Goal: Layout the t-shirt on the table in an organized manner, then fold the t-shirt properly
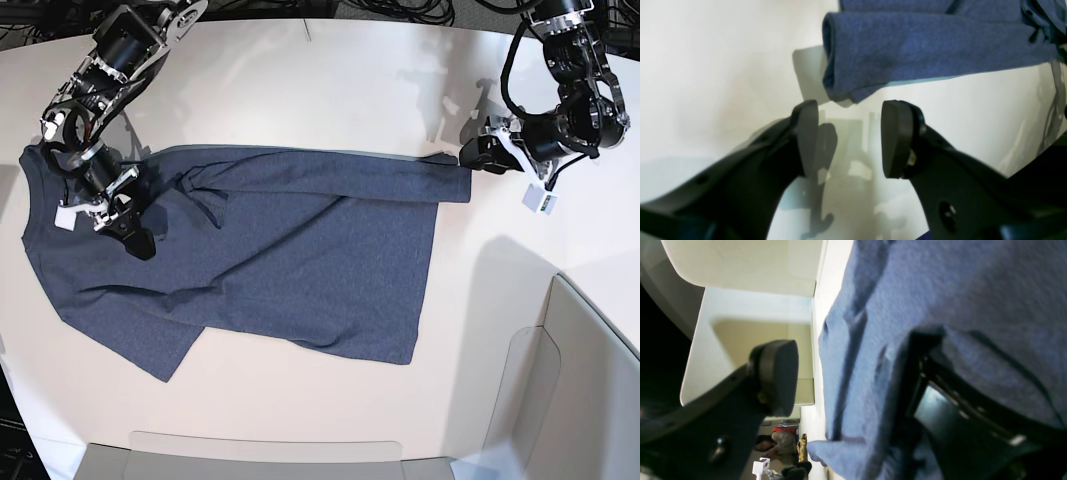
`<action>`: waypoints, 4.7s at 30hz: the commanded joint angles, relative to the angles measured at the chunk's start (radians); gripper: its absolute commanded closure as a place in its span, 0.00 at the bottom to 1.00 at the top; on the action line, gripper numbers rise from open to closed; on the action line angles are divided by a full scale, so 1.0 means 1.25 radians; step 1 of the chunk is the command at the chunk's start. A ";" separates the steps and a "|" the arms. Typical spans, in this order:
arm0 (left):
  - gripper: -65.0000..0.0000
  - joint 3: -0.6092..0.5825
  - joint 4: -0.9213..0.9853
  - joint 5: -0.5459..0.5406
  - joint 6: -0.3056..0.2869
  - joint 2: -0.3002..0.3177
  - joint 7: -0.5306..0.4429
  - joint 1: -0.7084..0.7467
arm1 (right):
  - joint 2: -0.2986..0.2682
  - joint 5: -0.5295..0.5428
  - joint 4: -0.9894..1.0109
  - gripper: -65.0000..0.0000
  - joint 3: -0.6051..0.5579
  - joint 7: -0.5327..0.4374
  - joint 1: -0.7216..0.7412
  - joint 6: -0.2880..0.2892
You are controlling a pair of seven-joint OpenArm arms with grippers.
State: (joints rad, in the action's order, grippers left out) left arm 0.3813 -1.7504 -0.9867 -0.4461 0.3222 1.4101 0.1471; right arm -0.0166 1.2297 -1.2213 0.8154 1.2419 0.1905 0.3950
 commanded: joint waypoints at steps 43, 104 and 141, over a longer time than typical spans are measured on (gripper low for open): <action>0.56 0.000 -0.014 -0.015 -0.002 0.009 -0.011 0.009 | -0.206 0.203 -0.294 0.34 -0.132 0.043 -0.304 0.001; 0.96 -0.530 -0.244 0.699 0.016 0.085 -0.213 -0.048 | -0.230 -0.713 -0.289 1.00 -0.152 -0.186 -0.286 -0.051; 0.96 -0.425 -0.249 0.698 0.015 0.018 -0.212 -0.077 | -0.206 -0.822 -0.438 1.00 -0.147 -0.185 -0.354 -0.058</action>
State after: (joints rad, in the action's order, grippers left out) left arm -0.1558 -2.0373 -0.1154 -0.4309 0.3359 1.1584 0.0643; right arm -0.2497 0.1978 -1.7462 0.6239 1.0351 -0.2615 0.3248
